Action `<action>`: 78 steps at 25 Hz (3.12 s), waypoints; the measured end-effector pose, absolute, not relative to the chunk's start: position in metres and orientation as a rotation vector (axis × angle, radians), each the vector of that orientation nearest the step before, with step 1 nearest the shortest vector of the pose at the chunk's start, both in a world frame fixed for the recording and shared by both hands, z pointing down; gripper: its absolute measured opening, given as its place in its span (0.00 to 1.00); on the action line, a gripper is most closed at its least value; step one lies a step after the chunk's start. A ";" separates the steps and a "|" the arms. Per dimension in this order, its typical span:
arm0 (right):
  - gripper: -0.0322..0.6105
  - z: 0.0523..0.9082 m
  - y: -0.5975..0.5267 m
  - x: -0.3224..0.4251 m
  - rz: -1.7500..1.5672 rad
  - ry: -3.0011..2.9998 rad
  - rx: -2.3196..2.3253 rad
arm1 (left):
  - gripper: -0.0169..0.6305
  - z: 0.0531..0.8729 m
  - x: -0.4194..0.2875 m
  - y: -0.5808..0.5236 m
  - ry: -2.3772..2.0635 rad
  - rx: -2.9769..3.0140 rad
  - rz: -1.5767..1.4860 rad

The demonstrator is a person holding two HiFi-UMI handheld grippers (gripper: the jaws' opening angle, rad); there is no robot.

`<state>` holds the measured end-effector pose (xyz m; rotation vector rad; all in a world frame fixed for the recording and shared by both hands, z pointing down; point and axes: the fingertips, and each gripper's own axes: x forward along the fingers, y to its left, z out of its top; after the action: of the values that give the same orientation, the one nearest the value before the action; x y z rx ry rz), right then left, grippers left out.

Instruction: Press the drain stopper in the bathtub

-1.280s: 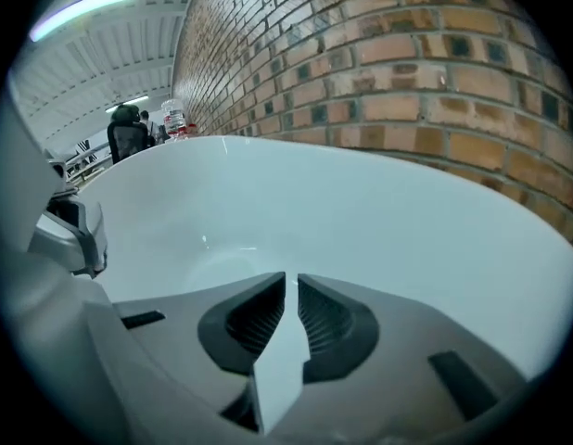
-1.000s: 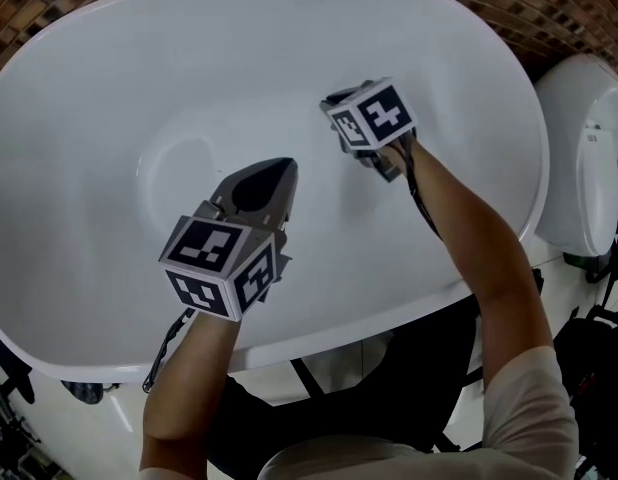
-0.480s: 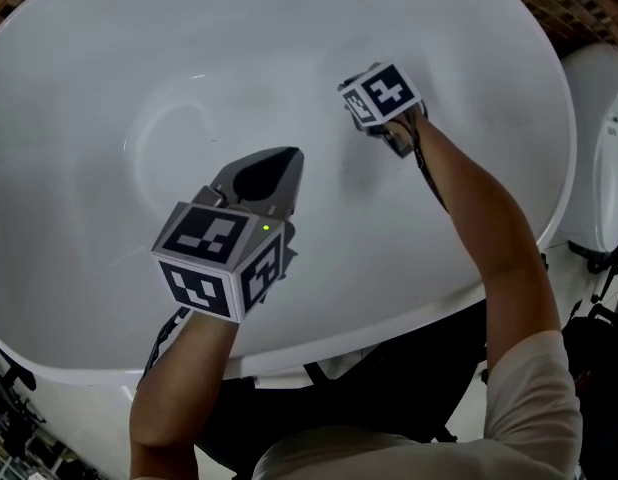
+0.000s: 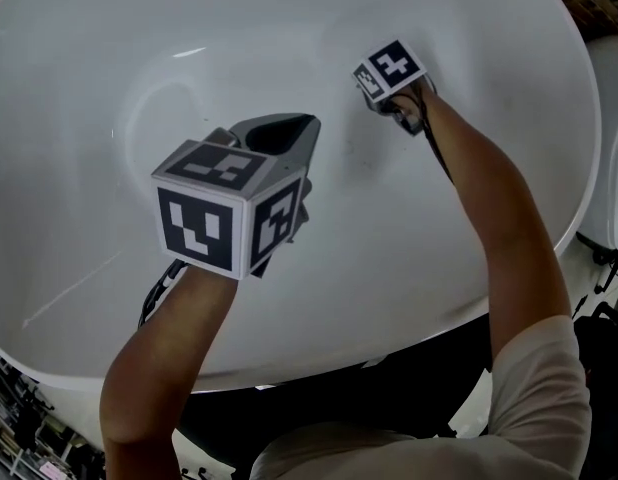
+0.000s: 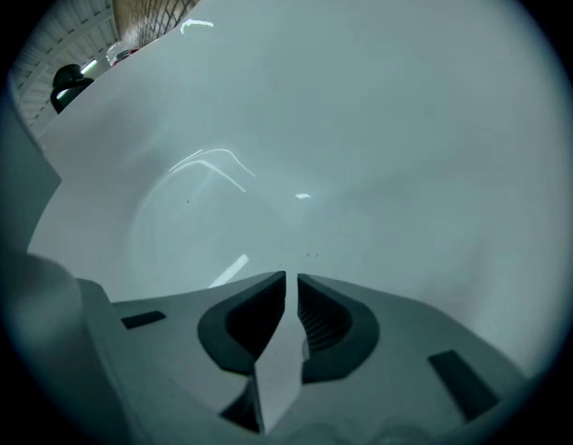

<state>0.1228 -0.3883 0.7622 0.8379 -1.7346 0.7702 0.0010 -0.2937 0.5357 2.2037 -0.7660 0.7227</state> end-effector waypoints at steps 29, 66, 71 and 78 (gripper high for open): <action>0.12 0.864 -0.336 0.204 0.840 -1.441 0.851 | 0.04 0.589 0.019 -0.261 -0.646 2.108 0.711; 0.07 0.805 -0.356 0.201 0.773 -1.453 0.901 | 0.04 0.567 0.003 -0.282 -0.750 2.125 0.660; 0.07 0.754 -0.371 0.191 0.778 -1.493 0.986 | 0.04 0.532 -0.001 -0.288 -0.801 2.160 0.593; 0.07 0.684 -0.380 0.178 0.734 -1.544 1.053 | 0.04 0.482 -0.005 -0.278 -0.841 2.210 0.488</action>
<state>0.1777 -0.3804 0.6844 1.0529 -1.5436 0.7340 -0.0053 -0.2776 0.4819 2.2097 -0.8413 0.4879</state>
